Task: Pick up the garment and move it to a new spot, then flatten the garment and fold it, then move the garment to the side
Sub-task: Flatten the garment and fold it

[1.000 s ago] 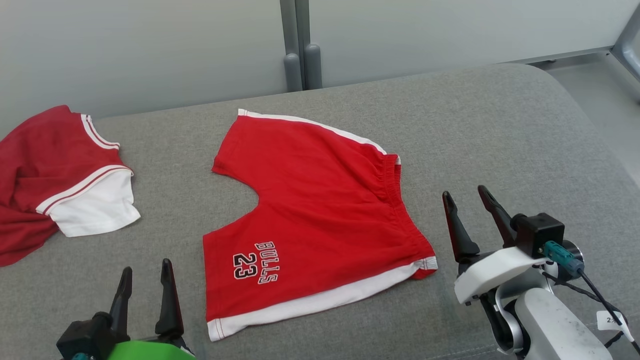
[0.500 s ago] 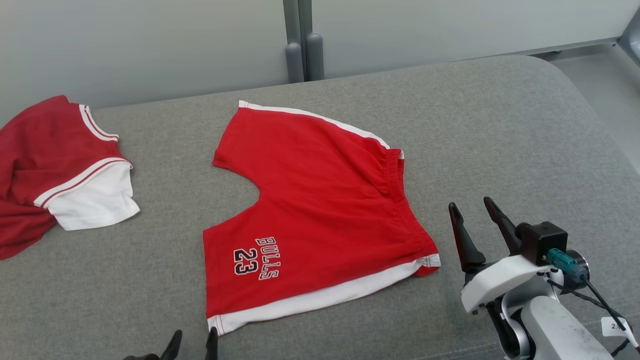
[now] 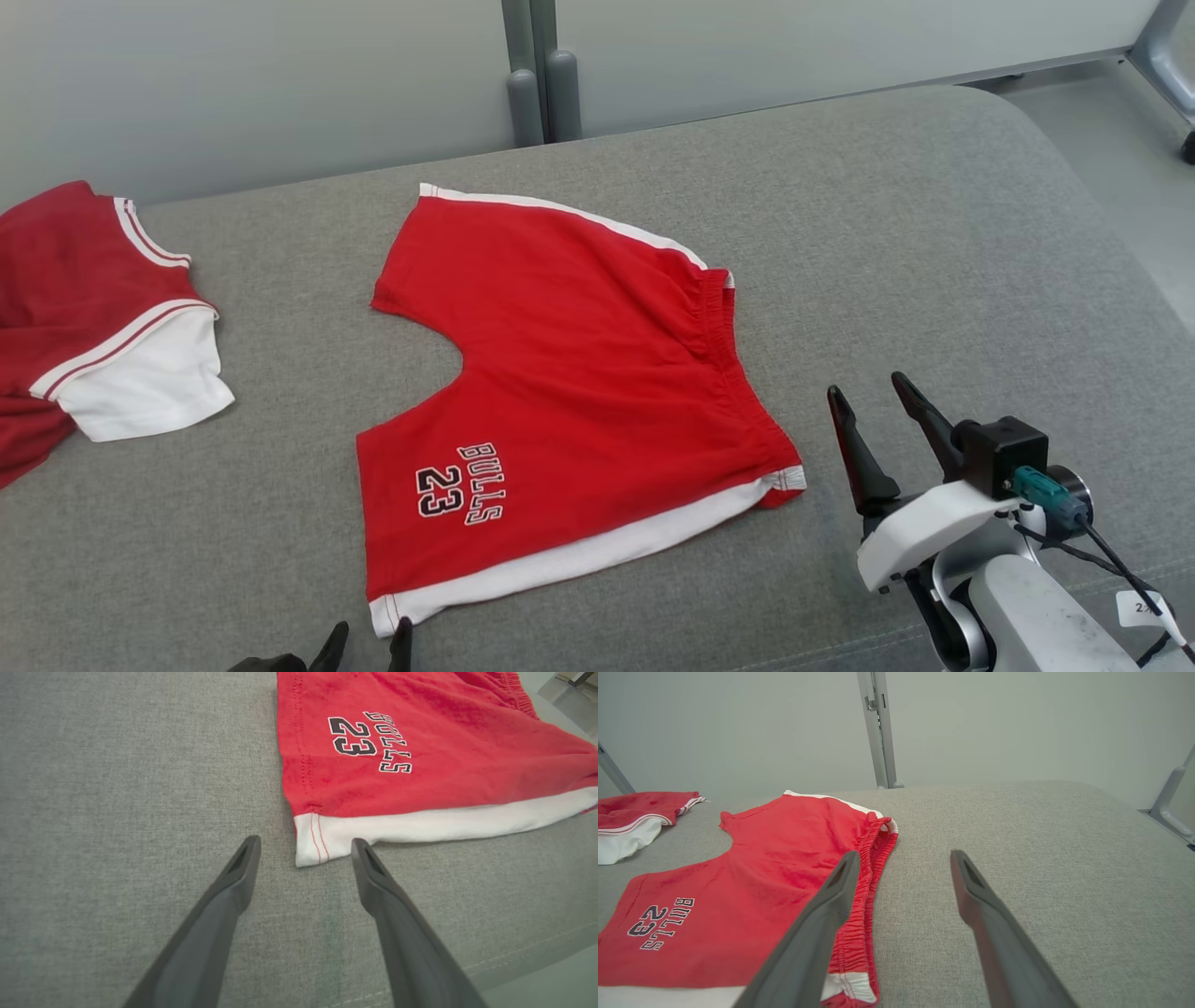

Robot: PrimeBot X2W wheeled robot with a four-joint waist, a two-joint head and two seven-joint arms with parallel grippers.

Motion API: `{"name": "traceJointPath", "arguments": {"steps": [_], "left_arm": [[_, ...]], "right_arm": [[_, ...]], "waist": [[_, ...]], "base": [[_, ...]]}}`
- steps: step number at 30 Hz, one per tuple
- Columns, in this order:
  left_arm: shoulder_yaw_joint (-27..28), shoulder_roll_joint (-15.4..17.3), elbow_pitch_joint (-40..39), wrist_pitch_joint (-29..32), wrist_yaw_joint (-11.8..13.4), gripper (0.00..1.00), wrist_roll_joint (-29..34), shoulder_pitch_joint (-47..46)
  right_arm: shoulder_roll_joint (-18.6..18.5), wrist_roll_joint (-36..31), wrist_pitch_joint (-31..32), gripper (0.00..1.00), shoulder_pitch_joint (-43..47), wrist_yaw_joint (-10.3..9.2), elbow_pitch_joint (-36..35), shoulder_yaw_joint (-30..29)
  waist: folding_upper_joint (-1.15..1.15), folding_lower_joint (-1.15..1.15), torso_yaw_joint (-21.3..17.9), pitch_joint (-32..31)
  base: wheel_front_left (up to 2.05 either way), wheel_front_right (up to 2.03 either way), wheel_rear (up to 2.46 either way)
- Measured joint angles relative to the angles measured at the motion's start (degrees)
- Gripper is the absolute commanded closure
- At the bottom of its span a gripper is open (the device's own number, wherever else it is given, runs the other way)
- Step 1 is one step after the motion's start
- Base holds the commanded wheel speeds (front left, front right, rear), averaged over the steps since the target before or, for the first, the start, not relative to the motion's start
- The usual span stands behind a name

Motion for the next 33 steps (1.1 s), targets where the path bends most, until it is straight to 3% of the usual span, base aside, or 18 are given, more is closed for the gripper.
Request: {"name": "traceJointPath", "arguments": {"steps": [7,13,17,25,33], "left_arm": [[-0.41,-0.12,2.22,-0.01,-0.68,0.0,-0.13,-1.28],[-1.22,-0.24,3.64,-0.43,-1.0,0.0,-0.13,-3.15],[-1.77,-0.31,4.26,-0.46,-1.54,0.0,-0.09,-4.69],[-2.27,-0.44,5.52,-0.89,-2.04,0.0,-0.02,-6.82],[-3.23,-0.64,7.05,-1.1,-2.56,0.0,-0.01,-8.75]], "right_arm": [[-0.05,-0.47,0.0,0.0,-0.07,0.21,0.44,-0.44],[-1.87,-1.87,1.45,0.0,0.09,5.45,6.42,5.04],[-3.34,-2.46,1.99,0.0,-0.53,7.36,8.43,6.17],[-3.47,-2.59,3.23,0.0,-4.08,9.05,11.9,8.46],[-2.47,-2.2,4.22,0.0,-6.38,9.57,15.39,9.99]], "waist": [[0.0,0.0,-1.14,0.6],[0.0,0.0,-1.39,1.2],[0.0,0.0,-0.95,1.68],[0.0,0.0,0.68,2.97],[0.0,0.0,2.33,4.15]], "base": [[0.0,0.0,0.0],[0.0,0.0,0.0],[0.0,0.0,0.0],[0.0,0.0,0.0],[0.0,0.0,0.0]]}}
